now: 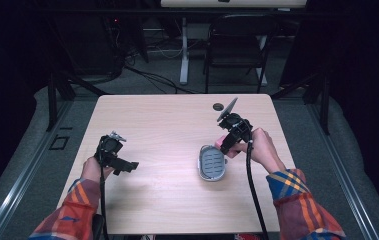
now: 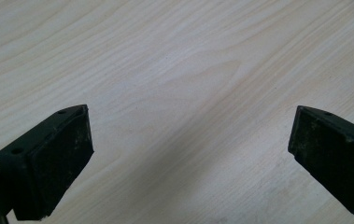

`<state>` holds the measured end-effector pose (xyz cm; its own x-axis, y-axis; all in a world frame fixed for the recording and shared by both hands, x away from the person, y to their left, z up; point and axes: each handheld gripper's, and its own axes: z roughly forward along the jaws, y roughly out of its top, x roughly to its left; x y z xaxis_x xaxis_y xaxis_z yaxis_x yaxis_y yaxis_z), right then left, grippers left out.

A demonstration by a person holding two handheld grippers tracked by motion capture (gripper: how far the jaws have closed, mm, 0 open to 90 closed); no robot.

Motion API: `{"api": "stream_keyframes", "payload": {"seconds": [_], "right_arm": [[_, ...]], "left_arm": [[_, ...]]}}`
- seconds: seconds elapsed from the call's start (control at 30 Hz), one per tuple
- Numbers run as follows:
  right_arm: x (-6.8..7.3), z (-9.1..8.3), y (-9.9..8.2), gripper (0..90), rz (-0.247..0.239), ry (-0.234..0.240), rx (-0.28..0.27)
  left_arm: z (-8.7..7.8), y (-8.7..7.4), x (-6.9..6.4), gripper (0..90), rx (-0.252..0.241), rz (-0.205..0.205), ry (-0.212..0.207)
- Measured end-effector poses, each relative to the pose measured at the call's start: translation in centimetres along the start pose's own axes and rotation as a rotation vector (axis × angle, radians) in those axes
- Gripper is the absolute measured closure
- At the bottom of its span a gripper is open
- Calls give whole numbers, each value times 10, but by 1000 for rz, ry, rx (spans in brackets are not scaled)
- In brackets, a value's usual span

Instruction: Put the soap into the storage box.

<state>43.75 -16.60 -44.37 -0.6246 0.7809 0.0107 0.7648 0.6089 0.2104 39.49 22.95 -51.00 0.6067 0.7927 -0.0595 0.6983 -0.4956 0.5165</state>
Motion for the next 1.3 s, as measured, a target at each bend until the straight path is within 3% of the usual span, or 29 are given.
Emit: {"api": "stream_keyframes", "payload": {"seconds": [1.3], "right_arm": [[14, 19, 16, 374, -28, -11, 53]], "left_arm": [[1, 1, -1, 0, 4, 8, 1]]}}
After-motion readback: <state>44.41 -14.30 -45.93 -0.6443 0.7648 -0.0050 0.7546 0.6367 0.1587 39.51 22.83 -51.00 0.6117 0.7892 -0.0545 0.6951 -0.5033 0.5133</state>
